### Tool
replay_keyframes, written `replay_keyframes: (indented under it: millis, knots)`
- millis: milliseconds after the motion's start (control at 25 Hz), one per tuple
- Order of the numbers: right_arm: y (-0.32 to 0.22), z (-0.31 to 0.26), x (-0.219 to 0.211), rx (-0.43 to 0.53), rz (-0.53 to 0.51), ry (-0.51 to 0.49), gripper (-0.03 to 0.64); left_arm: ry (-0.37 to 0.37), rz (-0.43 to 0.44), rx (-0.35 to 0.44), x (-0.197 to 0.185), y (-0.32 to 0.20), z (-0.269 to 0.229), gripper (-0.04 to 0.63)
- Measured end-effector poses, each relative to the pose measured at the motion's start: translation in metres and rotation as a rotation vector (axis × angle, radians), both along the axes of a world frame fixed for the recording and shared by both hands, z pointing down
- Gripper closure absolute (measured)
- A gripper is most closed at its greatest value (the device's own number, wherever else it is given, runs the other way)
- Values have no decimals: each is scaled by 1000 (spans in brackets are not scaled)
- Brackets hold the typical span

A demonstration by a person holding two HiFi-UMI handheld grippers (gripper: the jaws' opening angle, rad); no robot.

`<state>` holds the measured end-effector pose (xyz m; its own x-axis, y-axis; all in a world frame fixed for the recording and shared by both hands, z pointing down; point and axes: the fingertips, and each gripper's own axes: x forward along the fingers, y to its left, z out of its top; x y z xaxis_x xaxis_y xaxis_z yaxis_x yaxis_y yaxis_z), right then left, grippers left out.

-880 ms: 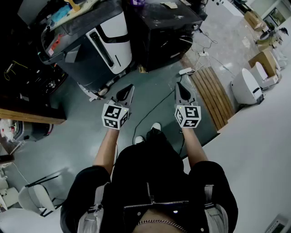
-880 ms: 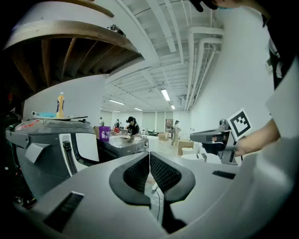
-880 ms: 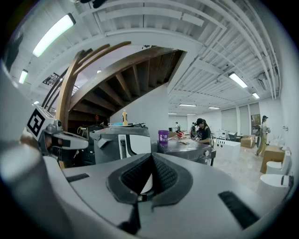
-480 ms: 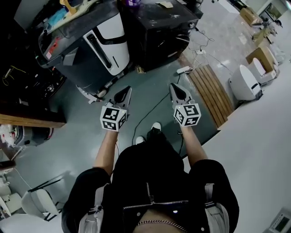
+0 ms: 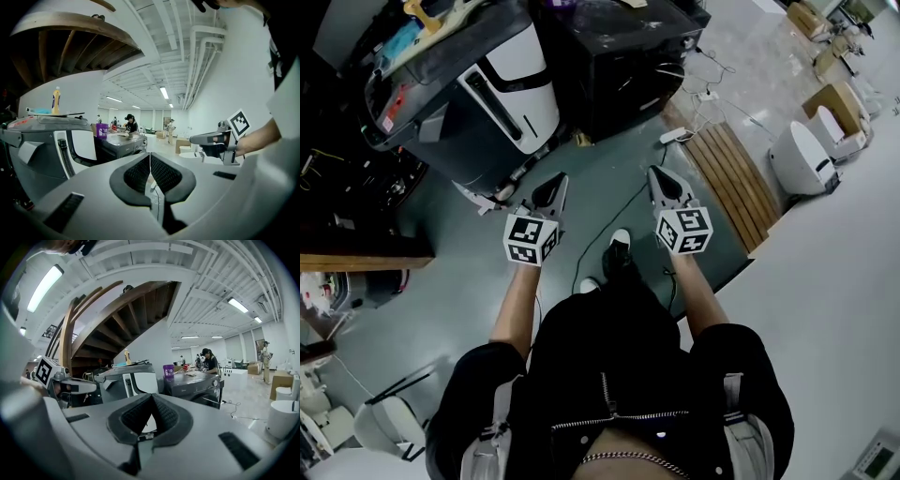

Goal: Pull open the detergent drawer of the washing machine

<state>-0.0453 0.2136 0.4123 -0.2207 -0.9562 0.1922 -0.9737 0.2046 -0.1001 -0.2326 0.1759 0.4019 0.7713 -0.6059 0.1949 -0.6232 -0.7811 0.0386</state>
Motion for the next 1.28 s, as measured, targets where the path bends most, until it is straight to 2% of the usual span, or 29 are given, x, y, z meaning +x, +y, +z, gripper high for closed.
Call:
replay_keyframes:
  millis: [320, 760, 1040, 1200, 1280]
  knots:
    - [-69, 1, 27, -12, -11, -9, 609, -15, -3, -7, 31, -64, -1, 574]
    - [-178, -11, 100, 4, -47, -32, 610, -17, -48, 4, 104, -161, -15, 574]
    - [-224, -5, 128, 6, -95, -87, 621, -16, -88, 5, 135, -194, -15, 574]
    - [-243, -2, 133, 13, -113, -133, 609, -28, -96, -6, 142, -209, -9, 574]
    - [-253, 2, 134, 4, -118, -141, 564, -32, -97, -12, 146, -218, -6, 574]
